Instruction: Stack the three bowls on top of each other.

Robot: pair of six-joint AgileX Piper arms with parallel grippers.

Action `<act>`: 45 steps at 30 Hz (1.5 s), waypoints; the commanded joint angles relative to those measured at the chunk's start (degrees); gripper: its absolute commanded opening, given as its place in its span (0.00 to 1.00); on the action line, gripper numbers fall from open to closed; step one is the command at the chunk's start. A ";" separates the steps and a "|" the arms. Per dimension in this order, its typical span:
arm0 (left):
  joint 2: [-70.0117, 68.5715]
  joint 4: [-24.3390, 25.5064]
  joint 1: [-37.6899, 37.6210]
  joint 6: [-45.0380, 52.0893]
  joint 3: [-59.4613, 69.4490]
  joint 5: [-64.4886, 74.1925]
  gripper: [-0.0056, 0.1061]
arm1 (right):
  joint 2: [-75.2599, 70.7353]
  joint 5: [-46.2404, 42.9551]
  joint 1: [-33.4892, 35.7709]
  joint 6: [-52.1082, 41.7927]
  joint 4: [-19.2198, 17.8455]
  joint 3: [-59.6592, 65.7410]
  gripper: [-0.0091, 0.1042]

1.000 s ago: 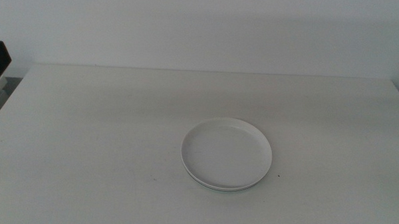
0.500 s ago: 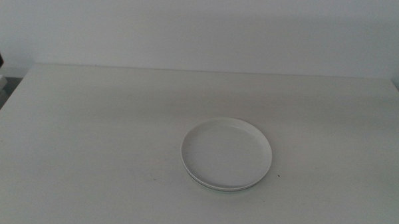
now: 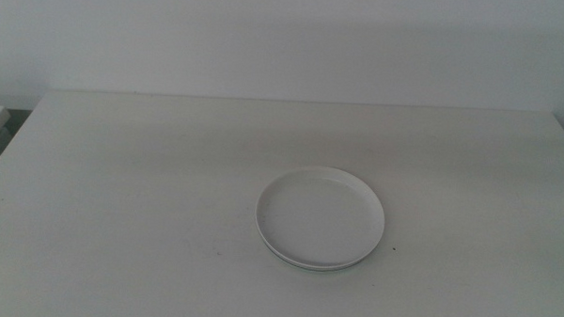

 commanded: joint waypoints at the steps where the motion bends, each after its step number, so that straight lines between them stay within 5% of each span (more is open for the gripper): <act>1: -0.36 0.55 -0.41 -0.30 0.18 -0.67 0.89 | -0.23 -0.58 -0.32 -0.67 0.08 0.21 0.90; 9: -5.45 -1.52 -0.41 -0.30 6.40 -1.97 0.89 | -1.52 -5.01 -0.32 -0.67 0.08 3.65 0.90; 13: -14.94 -1.52 -0.41 -0.30 17.07 -5.19 0.89 | -10.24 -19.91 -0.70 -0.67 -0.84 19.23 0.90; 22: -29.49 -1.38 -0.41 -0.42 34.96 -5.79 0.89 | -27.73 -20.23 -0.70 -0.67 -3.17 42.33 0.90; 36: -29.49 -1.31 -0.41 -0.42 36.90 -10.93 0.89 | -27.73 -19.08 -0.70 -0.67 -4.59 42.94 0.90; 45: -29.49 3.20 -0.41 -0.42 36.90 -10.93 0.89 | -27.73 -19.08 -0.70 -0.67 -4.59 42.94 0.90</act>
